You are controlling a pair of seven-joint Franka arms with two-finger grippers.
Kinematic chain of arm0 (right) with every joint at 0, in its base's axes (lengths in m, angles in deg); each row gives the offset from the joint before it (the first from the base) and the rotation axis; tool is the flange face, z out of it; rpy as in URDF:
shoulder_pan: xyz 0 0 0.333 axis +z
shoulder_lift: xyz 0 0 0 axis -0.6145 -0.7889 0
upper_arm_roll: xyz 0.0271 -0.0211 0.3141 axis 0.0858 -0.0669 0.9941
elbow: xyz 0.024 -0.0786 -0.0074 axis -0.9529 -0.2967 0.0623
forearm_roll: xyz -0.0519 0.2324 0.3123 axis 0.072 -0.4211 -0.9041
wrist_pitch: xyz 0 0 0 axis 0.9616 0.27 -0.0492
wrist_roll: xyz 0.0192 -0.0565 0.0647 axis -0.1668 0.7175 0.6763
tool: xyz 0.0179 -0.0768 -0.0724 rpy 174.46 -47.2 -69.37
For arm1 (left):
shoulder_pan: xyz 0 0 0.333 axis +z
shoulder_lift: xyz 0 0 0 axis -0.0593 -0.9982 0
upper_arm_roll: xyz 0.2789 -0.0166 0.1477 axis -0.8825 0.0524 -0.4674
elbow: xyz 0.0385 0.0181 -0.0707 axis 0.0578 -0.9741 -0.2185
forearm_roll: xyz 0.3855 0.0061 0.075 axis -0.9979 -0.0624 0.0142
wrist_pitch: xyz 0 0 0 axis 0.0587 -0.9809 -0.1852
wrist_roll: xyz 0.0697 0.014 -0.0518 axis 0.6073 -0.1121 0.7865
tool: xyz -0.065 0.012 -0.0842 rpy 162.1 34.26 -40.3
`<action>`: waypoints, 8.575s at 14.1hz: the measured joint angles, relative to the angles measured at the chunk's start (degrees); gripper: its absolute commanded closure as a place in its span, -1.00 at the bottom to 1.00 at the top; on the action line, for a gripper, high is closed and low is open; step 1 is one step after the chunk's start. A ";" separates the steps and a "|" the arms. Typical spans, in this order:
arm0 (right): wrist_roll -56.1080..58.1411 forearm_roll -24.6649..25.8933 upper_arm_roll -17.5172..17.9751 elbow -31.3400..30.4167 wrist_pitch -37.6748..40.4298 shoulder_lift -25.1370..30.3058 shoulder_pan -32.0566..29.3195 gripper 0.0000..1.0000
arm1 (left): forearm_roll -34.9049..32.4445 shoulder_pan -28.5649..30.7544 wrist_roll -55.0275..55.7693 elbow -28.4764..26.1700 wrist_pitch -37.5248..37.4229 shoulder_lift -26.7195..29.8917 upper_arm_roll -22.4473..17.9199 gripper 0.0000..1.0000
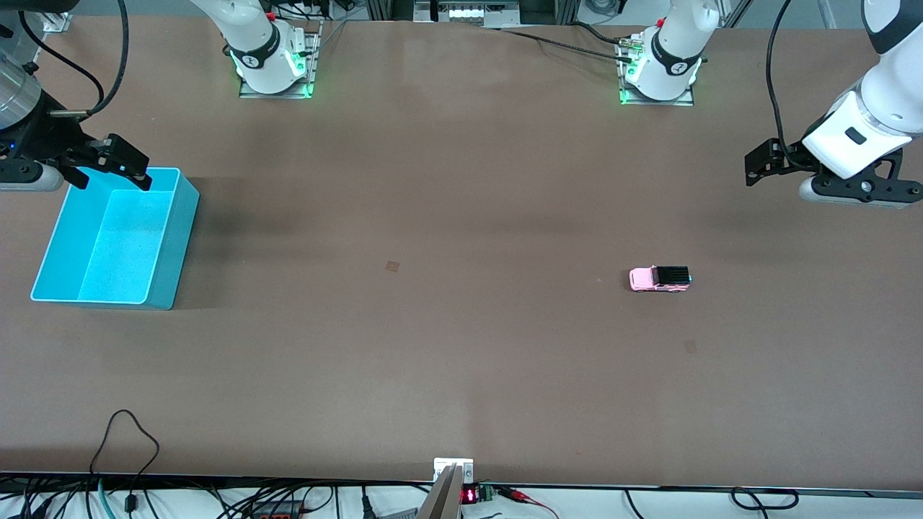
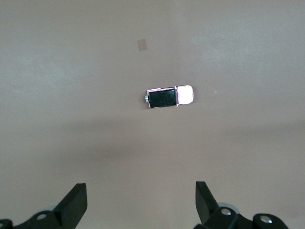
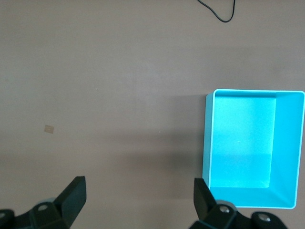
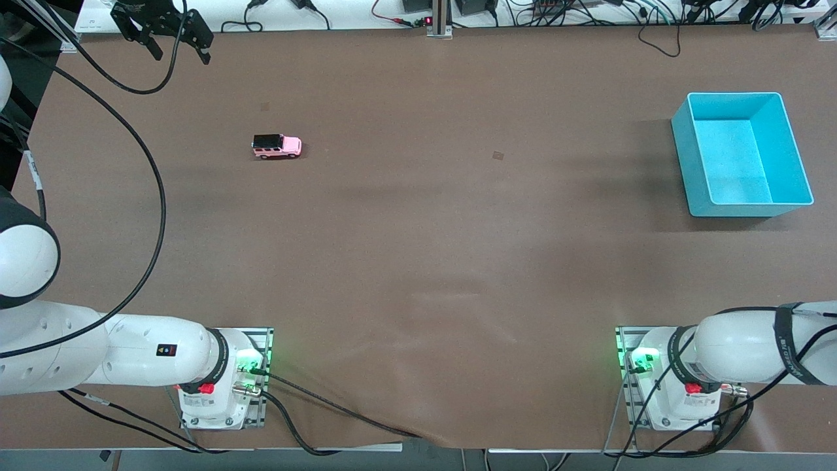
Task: Wind and store pink jeep toy
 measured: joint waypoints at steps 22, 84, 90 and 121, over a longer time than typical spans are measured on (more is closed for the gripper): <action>0.02 -0.02 -0.29 0.73 -0.20 -1.19 0.20 -1.00 | 0.06 0.71 -40.74 0.25 -7.65 -12.53 0.91 -1.00; 0.71 -0.02 -0.40 0.74 -0.20 -1.21 0.11 -1.00 | 0.02 21.11 -100.56 1.61 25.78 -34.22 5.55 -1.00; 0.72 -0.02 -0.40 0.74 -0.20 -1.21 0.11 -1.00 | 0.02 16.54 -81.98 9.74 6.73 -30.24 6.16 -1.00; 1.92 -0.02 -0.42 0.70 0.34 -1.65 0.07 -1.00 | -0.86 -0.07 -3.48 1.20 1.58 -0.96 -0.75 -1.00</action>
